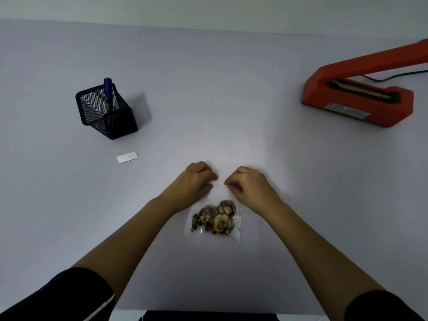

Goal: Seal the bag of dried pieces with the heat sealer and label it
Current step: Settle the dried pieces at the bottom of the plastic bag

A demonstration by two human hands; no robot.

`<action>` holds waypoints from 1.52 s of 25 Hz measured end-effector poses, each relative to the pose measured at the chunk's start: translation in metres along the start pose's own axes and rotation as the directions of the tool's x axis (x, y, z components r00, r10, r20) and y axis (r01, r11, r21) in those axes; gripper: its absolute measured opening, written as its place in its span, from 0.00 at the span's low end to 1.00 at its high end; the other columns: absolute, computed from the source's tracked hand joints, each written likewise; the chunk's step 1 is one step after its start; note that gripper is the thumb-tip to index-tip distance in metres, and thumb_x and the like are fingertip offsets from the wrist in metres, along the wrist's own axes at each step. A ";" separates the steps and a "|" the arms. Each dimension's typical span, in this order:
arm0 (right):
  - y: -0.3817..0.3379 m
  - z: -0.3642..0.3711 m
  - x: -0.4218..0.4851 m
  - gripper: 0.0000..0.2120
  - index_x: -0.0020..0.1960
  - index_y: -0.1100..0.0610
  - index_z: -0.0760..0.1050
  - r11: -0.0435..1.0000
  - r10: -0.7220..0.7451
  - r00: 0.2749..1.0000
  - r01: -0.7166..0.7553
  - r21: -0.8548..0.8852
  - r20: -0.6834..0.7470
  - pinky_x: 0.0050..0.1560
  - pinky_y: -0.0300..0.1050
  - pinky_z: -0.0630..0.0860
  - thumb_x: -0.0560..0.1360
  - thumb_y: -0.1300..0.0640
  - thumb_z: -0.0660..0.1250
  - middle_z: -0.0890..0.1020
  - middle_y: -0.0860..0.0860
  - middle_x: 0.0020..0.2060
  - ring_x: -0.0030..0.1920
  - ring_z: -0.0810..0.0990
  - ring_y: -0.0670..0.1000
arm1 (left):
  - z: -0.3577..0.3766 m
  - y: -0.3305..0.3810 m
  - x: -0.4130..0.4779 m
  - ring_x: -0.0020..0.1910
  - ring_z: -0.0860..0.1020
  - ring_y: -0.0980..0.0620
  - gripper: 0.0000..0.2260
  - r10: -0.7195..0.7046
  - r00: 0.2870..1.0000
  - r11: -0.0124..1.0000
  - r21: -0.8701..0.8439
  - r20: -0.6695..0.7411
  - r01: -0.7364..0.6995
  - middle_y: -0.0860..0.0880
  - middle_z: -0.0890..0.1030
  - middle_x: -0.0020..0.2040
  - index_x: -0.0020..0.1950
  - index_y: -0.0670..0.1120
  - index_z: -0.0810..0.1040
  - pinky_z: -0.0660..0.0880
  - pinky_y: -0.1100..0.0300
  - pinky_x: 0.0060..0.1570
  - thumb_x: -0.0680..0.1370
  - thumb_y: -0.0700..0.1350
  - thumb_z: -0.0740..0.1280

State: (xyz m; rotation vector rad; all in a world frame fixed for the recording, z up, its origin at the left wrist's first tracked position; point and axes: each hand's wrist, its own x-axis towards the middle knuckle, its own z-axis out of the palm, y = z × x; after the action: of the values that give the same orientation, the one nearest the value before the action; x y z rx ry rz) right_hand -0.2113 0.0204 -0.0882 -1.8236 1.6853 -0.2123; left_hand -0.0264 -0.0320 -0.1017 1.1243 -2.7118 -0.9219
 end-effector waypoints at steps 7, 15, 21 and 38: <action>0.000 -0.012 0.018 0.28 0.65 0.56 0.69 0.992 0.100 0.995 -0.099 -0.075 0.013 0.61 0.47 0.68 0.68 0.54 0.74 0.72 0.52 0.61 0.62 0.70 0.53 | -0.018 0.000 0.027 0.64 0.64 0.45 0.30 -0.088 0.977 0.991 0.114 0.192 0.067 0.45 0.66 0.68 0.70 0.45 0.66 0.62 0.58 0.63 0.71 0.49 0.72; -0.001 -0.013 0.018 0.33 0.67 0.55 0.64 0.982 0.120 0.993 -0.119 -0.146 -0.003 0.61 0.47 0.65 0.68 0.50 0.74 0.68 0.52 0.63 0.64 0.67 0.53 | -0.023 0.000 0.032 0.60 0.65 0.47 0.32 -0.041 0.979 0.997 0.067 0.200 0.028 0.45 0.67 0.65 0.68 0.44 0.65 0.66 0.55 0.61 0.69 0.49 0.73; 0.000 -0.026 0.038 0.47 0.72 0.55 0.56 0.955 0.166 0.983 -0.141 -0.260 0.078 0.65 0.53 0.63 0.61 0.44 0.77 0.61 0.53 0.68 0.68 0.61 0.55 | -0.029 0.000 0.056 0.68 0.57 0.44 0.47 -0.124 0.946 0.972 0.227 0.300 0.055 0.44 0.56 0.71 0.74 0.46 0.54 0.62 0.51 0.68 0.64 0.54 0.77; 0.015 -0.026 0.047 0.28 0.69 0.54 0.61 0.982 0.101 0.995 -0.102 -0.158 -0.014 0.64 0.51 0.65 0.71 0.54 0.67 0.64 0.53 0.66 0.66 0.64 0.55 | -0.041 -0.019 0.086 0.67 0.60 0.43 0.39 -0.139 0.960 0.970 0.231 0.242 0.082 0.46 0.60 0.71 0.72 0.46 0.59 0.64 0.49 0.65 0.67 0.53 0.75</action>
State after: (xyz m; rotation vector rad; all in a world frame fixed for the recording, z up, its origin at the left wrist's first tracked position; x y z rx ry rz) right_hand -0.2297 -0.0326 -0.0902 -1.8457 1.8396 -0.0409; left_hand -0.0665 -0.1204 -0.0925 1.2904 -3.0510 -0.8533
